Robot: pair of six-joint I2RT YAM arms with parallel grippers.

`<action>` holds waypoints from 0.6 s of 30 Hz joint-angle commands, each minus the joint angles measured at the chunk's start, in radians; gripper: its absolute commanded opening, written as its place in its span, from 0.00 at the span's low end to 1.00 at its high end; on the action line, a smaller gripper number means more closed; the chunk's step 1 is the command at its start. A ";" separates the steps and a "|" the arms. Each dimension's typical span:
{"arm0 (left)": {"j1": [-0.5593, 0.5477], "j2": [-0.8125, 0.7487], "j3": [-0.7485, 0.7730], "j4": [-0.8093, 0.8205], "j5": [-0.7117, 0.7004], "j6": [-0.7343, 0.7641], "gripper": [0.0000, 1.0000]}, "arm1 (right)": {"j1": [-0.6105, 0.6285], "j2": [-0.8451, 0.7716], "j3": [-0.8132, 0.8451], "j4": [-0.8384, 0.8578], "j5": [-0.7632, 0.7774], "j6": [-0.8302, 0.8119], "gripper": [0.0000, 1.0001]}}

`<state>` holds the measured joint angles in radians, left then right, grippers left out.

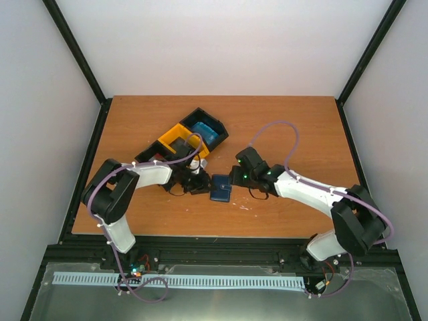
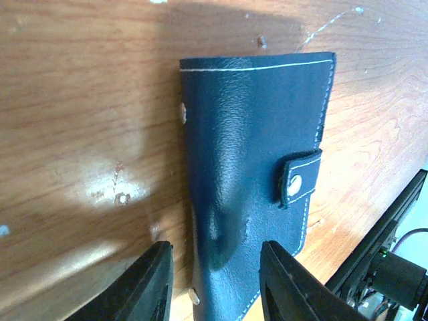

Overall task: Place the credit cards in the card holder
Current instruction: Close the card holder at the center of the board.

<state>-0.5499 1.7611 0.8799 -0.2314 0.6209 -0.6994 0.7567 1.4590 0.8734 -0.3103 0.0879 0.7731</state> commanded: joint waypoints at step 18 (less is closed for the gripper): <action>-0.002 -0.419 -0.050 -0.080 -0.369 0.050 0.65 | -0.050 0.270 0.178 -0.246 -0.320 -0.200 0.59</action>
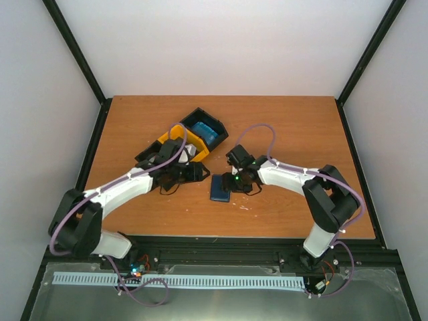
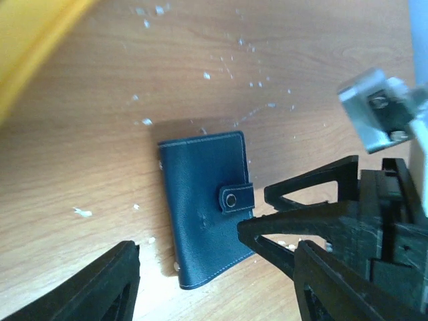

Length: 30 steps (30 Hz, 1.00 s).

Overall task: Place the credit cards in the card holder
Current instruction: Close the card holder at the center of the board, then reset both arms

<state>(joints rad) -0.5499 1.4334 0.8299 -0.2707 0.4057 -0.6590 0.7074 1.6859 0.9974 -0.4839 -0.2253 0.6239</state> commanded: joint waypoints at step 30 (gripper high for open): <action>0.000 -0.853 0.209 -0.351 -0.627 0.079 1.00 | -0.006 -0.911 0.038 -0.477 0.540 -0.010 0.73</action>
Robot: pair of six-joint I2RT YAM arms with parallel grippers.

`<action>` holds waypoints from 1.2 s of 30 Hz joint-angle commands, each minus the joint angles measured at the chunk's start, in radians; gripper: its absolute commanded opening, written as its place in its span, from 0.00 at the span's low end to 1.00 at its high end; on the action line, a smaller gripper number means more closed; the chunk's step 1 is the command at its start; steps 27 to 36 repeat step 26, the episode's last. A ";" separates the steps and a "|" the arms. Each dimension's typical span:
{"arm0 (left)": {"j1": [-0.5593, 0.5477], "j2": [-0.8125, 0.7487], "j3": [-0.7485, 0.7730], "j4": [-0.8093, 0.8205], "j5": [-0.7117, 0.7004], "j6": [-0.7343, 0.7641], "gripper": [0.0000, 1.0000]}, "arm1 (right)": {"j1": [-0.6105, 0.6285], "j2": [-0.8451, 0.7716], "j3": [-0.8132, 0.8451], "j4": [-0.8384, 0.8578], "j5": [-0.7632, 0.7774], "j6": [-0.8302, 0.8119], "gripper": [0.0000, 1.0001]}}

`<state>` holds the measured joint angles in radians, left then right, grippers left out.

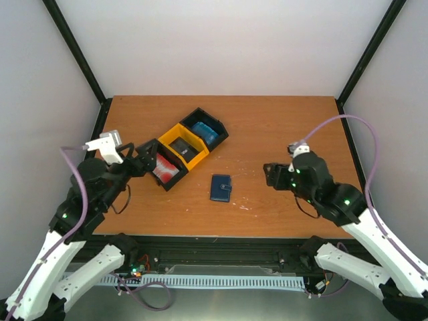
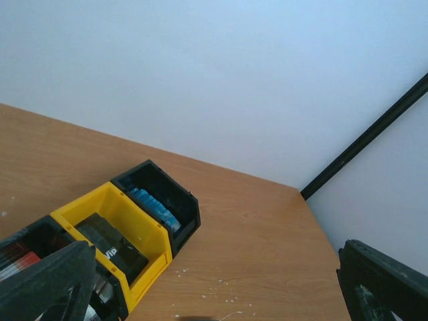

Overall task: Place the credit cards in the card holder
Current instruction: Reset both arms

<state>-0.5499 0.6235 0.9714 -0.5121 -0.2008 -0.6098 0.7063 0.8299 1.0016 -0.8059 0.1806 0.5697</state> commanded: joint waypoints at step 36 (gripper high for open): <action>0.002 -0.324 0.137 -0.368 -0.025 0.118 1.00 | -0.005 -0.286 0.206 -0.412 0.206 0.102 1.00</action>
